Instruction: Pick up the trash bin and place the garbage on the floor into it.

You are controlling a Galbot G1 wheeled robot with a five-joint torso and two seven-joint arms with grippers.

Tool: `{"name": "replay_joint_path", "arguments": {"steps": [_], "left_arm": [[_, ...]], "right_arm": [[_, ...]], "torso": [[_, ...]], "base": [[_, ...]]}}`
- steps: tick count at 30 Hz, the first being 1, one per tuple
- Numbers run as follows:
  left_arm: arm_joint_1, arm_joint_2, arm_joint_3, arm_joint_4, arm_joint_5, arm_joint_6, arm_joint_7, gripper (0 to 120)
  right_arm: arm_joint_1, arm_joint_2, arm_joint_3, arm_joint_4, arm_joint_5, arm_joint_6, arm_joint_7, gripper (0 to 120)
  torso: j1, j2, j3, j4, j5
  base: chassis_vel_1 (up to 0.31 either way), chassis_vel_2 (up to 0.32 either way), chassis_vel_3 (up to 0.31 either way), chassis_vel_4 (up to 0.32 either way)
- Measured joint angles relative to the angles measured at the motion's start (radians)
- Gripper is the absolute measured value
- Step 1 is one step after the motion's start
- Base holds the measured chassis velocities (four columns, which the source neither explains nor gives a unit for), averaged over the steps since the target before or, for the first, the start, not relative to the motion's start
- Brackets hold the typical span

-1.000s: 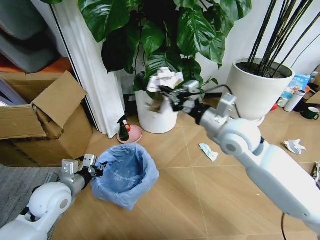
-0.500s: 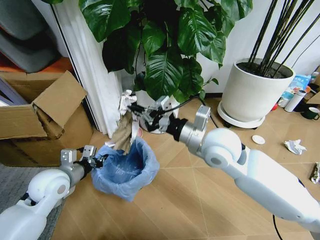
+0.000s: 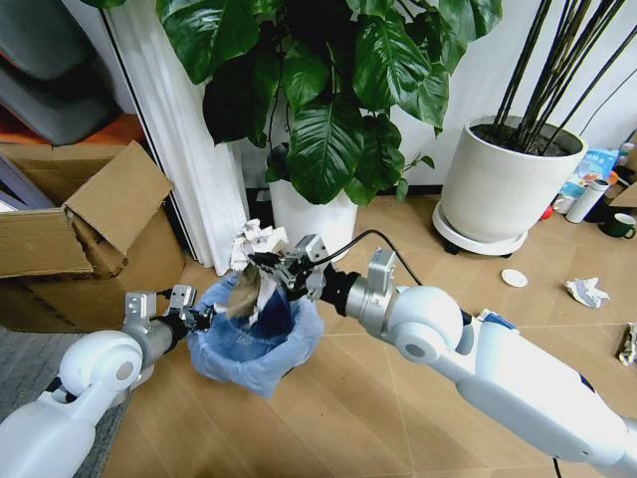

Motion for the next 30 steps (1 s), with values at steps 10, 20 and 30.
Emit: {"name": "replay_joint_path", "arguments": {"steps": [10,20,30], "left_arm": [[0.011,-0.009,-0.017,0.003,0.005,-0.002,-0.001,1],[0.076,-0.041,-0.061,-0.02,0.059,-0.011,0.017,1],[0.109,-0.051,-0.073,-0.046,0.097,-0.024,0.029,1]], "right_arm": [[0.001,0.052,0.016,-0.055,-0.004,0.001,0.089,55],[-0.093,0.009,0.178,-0.065,-0.019,-0.016,0.135,88],[-0.348,-0.016,0.4,-0.056,-0.11,-0.056,0.183,100]], "torso": [[0.0,0.0,0.0,0.0002,0.0001],[0.0,0.0,0.0,0.0001,0.0003],[0.0,0.0,0.0,-0.0002,0.0001]], "base": [[0.0,0.0,0.0,0.0],[0.0,0.0,0.0,0.0],[0.0,0.0,0.0,0.0]]}}
